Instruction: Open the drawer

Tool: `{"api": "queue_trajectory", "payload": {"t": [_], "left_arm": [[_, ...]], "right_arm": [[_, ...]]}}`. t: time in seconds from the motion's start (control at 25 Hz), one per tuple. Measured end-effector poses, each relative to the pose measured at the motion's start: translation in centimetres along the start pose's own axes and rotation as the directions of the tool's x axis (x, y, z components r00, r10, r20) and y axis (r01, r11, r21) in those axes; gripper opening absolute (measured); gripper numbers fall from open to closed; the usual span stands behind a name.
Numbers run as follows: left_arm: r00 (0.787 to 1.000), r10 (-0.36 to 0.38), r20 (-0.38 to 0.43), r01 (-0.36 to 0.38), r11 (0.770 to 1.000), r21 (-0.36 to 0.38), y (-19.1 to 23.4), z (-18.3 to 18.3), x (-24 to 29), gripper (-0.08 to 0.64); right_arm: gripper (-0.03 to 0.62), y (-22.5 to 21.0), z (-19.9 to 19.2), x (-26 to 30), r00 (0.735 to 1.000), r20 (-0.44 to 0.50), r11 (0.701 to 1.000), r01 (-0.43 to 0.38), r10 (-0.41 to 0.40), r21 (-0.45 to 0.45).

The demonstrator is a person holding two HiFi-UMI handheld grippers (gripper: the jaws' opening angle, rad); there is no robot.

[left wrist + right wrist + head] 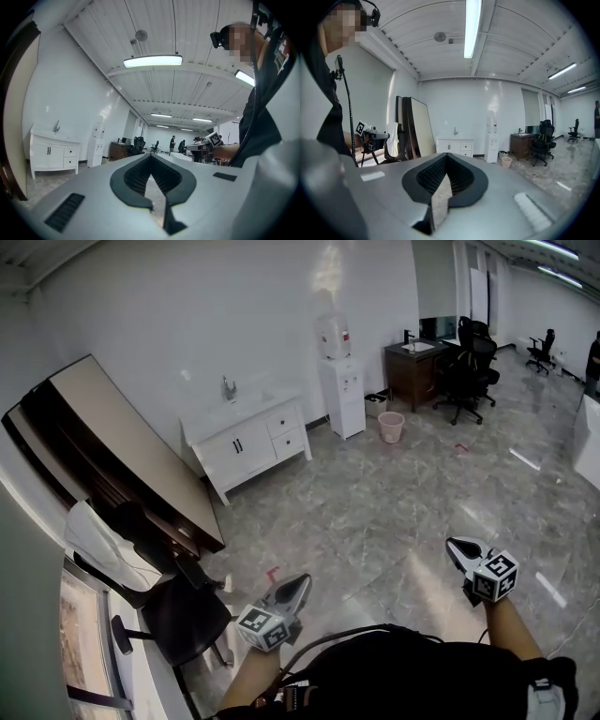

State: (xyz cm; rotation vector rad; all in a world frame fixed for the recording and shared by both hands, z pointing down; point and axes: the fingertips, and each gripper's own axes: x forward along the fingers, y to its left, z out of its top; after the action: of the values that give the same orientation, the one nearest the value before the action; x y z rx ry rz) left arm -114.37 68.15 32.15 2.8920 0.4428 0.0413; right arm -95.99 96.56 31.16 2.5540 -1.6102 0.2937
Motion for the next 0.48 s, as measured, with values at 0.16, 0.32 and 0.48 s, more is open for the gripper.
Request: {"api": "queue_trajectory", "payload": {"t": [0.16, 0.32, 0.48], "left_arm": [[1.0, -0.028, 0.014, 0.028, 1.0, -0.003, 4.4, 0.8, 2.5, 0.0], [0.998, -0.07, 0.0, 0.07, 0.998, 0.005, 9.4, 1.6, 4.9, 0.0], [0.995, -0.104, -0.006, 0.104, 0.994, 0.02, 14.3, 3.6, 6.7, 0.0]], "right_arm": [[-0.003, -0.8, 1.5, 4.0, 1.0, 0.003, 1.0, 0.012, -0.012, -0.022], [-0.003, -1.4, 2.6, 8.8, 0.999, 0.005, 0.999, 0.036, -0.036, -0.005], [-0.003, -2.0, 5.3, 13.8, 0.998, 0.019, 0.998, 0.065, -0.064, -0.008]]}}
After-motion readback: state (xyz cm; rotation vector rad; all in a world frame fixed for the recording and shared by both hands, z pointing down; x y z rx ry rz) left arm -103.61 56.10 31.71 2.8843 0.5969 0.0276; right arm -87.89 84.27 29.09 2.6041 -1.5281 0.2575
